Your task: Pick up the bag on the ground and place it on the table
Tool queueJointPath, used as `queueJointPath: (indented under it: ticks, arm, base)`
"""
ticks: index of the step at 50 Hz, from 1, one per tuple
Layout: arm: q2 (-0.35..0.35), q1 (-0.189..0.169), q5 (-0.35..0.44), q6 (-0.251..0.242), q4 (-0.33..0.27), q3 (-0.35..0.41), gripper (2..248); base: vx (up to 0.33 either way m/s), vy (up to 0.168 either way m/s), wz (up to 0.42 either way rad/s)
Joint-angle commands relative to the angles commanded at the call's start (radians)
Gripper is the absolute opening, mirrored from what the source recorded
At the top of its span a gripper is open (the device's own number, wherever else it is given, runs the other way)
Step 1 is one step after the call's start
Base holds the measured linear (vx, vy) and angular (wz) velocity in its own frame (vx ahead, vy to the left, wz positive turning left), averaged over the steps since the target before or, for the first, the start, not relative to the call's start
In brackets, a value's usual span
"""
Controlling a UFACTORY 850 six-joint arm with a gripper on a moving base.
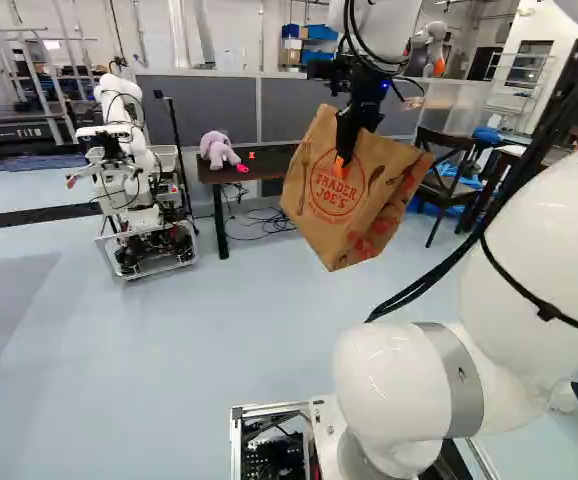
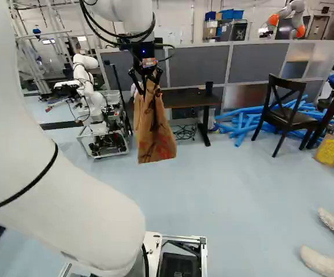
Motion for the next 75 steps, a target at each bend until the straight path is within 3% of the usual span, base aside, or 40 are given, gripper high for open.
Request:
queueJointPath:
  ticks: [11, 75]
  arm:
    - [0.000, 0.000, 0.000, 0.000, 0.000, 0.000, 21]
    - [0.000, 0.000, 0.000, 0.000, 0.000, 0.000, 21]
  base:
    - [0.033, -0.050, -0.250]
    - [0.109, -0.001, -0.013]
